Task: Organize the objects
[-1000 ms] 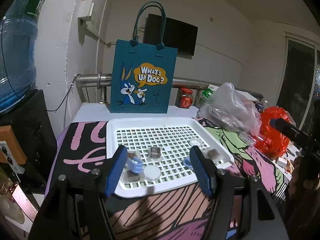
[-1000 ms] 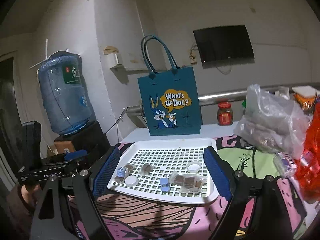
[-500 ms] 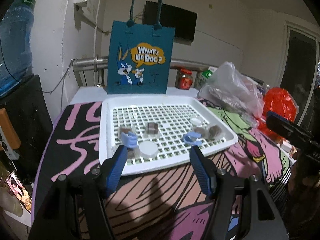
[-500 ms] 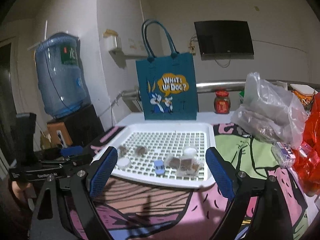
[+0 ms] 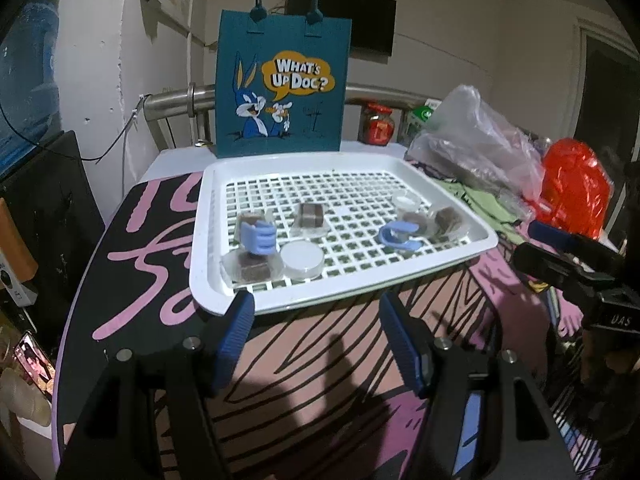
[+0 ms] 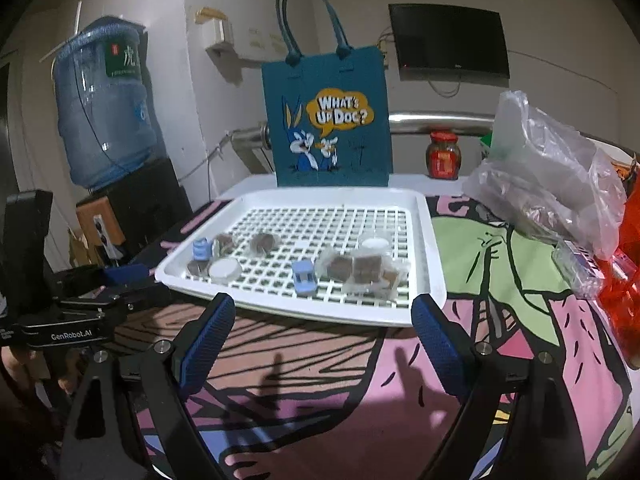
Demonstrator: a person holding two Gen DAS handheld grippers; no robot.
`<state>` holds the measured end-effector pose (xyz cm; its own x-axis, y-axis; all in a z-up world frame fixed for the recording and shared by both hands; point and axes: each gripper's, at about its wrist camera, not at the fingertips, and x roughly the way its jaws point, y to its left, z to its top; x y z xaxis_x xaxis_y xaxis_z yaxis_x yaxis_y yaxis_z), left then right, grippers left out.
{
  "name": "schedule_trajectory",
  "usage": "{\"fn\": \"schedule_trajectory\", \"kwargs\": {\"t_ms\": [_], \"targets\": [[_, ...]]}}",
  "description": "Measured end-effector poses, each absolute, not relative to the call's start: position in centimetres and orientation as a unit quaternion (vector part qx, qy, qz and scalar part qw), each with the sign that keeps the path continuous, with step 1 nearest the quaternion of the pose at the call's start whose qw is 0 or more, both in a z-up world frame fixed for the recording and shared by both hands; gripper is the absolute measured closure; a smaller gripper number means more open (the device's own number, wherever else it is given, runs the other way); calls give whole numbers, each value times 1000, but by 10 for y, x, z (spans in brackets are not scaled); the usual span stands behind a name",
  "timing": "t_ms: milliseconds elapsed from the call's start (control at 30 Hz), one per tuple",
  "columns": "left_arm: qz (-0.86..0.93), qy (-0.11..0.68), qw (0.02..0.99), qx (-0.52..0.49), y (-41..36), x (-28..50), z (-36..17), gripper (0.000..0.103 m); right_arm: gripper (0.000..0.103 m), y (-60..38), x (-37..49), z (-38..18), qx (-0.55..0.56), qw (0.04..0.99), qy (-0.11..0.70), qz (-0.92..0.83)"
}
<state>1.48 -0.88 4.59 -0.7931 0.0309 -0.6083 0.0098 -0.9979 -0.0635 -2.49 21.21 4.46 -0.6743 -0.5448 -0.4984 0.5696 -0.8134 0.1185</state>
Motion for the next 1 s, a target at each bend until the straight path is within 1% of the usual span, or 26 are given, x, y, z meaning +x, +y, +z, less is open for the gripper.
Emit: {"fn": "schedule_trajectory", "kwargs": {"t_ms": [267,1000], "targets": [[933,-9,16,-360,1,6,27,39,13,199,-33,25,302,291,60,-906],[911,-8,15,-411,4,-6,12,39,13,195,-50,6,377,267,62,-885]]}}
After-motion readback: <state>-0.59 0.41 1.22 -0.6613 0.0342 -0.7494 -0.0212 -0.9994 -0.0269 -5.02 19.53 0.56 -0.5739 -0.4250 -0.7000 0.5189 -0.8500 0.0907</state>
